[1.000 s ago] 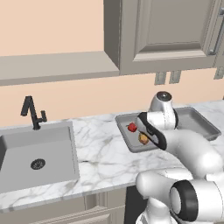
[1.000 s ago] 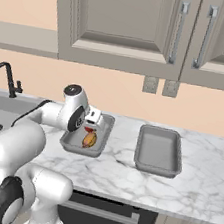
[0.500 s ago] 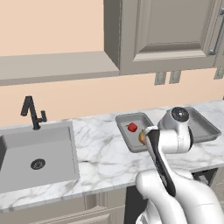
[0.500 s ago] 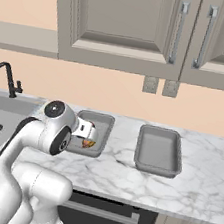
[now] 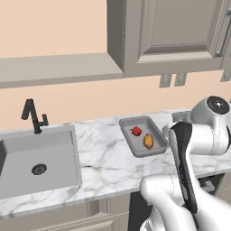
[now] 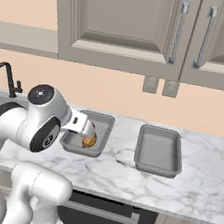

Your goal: Place one bell pepper and one chicken drumstick in each tupperware on the nearby counter, to pack two identical lunches.

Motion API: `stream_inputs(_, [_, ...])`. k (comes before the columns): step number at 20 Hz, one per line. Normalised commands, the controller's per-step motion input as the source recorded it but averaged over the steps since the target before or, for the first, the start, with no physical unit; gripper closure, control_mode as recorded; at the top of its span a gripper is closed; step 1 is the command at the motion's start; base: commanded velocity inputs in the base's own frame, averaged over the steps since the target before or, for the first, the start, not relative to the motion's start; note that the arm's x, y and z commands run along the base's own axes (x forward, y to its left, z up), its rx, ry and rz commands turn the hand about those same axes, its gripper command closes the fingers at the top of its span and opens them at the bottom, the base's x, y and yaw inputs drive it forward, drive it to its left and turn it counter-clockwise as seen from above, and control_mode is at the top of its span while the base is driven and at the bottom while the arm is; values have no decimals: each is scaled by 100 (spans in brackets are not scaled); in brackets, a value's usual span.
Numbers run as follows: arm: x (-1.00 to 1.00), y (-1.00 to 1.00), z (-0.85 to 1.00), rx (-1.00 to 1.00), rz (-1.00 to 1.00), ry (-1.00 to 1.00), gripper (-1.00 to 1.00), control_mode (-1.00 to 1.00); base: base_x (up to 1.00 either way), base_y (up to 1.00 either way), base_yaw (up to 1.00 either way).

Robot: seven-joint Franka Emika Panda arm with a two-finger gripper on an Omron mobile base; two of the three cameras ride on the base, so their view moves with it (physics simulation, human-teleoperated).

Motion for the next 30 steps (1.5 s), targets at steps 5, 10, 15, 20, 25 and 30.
stream_inputs(5, [-99,0,35,0,0,-4,-100,-100,0,0,0])
stream_inputs(10, [0,0,0,0,0,0,-100,100,-100,0,5])
stream_inputs(15, [0,0,0,0,0,0,-100,100,-100,-7,4])
stream_inputs(20, [0,0,0,0,0,0,-100,100,-95,-63,-2])
stream_inputs(25, [0,0,0,0,0,0,-100,100,-36,-100,-13])
stream_inputs(30, [0,0,0,0,0,0,-100,100,-85,-72,-4])
